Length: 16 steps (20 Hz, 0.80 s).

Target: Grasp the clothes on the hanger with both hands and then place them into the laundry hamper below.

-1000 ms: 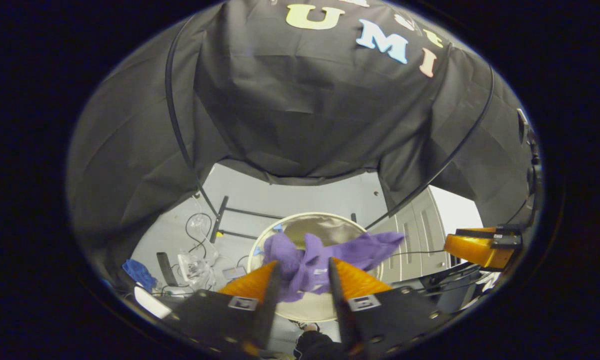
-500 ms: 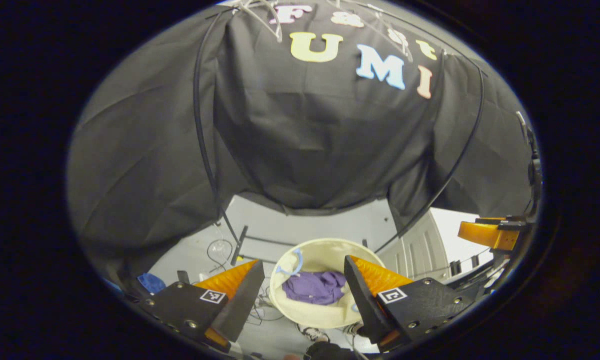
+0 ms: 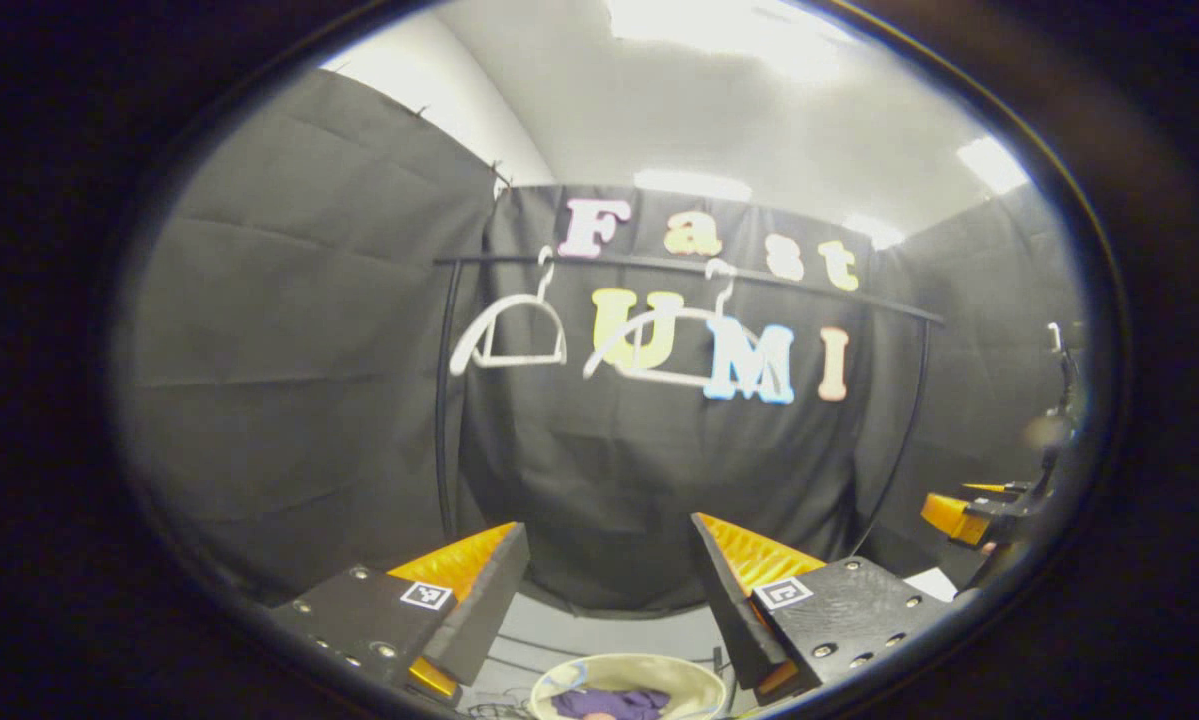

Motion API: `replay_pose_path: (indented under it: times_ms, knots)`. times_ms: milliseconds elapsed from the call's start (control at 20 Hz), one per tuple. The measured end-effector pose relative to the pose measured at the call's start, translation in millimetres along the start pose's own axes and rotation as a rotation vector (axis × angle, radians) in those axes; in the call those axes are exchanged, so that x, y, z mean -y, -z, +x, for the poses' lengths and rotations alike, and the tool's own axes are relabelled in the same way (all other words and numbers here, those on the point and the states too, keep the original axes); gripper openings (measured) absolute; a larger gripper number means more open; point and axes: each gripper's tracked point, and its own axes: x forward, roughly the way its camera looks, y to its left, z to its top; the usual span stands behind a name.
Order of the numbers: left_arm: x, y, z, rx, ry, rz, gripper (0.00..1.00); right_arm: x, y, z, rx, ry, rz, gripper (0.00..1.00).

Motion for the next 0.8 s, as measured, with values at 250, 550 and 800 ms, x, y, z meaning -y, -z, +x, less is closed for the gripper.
replay_pose_path:
  times_ms: [250, 550, 800]
  knots:
    - [48, -96, -60, 0.189, 0.031, -0.046, 0.96, 54, -91, -58, 0.262, 0.027, -0.103, 0.95]
    - [77, -106, -105, 0.165, -0.010, -0.068, 0.89, 77, -89, -66, 0.206, -0.075, 0.002, 0.95]
    - [87, -100, -114, 0.148, -0.057, -0.021, 0.96, 106, -70, -58, 0.119, -0.043, 0.077, 0.95]
